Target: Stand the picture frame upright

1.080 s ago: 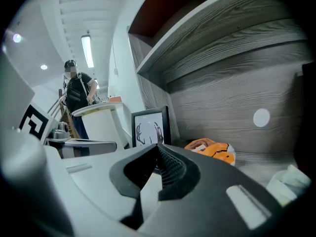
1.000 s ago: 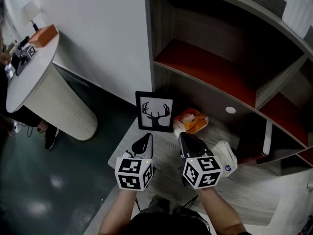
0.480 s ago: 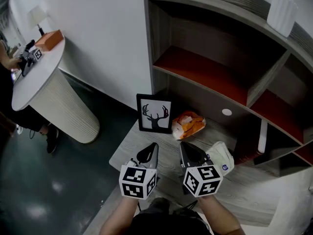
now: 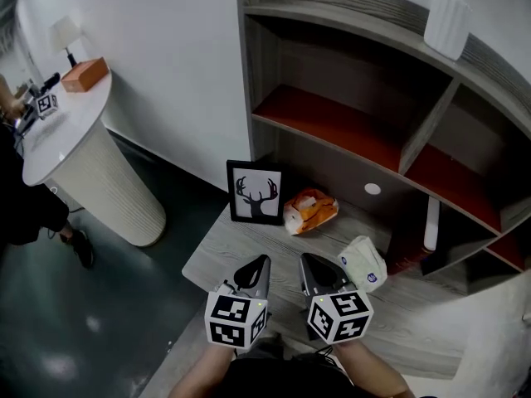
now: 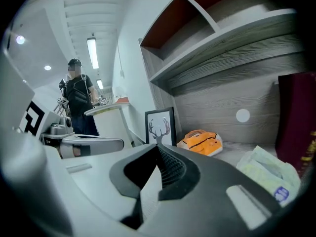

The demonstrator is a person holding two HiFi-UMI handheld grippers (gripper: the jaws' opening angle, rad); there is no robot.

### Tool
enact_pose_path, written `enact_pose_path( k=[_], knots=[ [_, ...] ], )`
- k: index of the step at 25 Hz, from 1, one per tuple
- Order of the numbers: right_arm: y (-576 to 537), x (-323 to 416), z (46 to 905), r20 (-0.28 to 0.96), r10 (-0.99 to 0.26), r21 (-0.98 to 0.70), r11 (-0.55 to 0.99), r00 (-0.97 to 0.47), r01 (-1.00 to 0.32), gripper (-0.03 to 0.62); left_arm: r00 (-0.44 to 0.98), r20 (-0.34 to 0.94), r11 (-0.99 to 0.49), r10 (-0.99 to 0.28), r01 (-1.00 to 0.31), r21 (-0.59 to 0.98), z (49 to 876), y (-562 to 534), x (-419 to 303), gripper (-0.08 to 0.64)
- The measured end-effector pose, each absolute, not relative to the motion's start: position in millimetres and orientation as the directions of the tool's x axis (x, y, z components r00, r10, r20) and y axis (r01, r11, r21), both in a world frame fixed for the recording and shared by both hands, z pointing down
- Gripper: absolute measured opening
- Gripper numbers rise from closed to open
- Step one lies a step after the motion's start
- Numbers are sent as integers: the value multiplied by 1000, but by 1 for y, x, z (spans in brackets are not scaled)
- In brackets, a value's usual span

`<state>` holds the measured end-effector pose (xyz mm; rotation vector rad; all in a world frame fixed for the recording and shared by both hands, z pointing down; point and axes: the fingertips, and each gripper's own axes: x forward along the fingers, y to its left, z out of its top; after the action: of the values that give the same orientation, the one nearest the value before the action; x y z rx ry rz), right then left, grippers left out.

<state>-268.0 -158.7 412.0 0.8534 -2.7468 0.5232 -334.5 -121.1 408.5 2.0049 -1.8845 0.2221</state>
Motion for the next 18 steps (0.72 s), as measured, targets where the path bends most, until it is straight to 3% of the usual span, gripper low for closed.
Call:
enact_pose_path(
  k=[18],
  knots=[
    [-118,-238,425,330,-502,-283,756,-800,-591,-2,122,382,-58,-916,-983,175,419,-83,-300,0]
  ],
)
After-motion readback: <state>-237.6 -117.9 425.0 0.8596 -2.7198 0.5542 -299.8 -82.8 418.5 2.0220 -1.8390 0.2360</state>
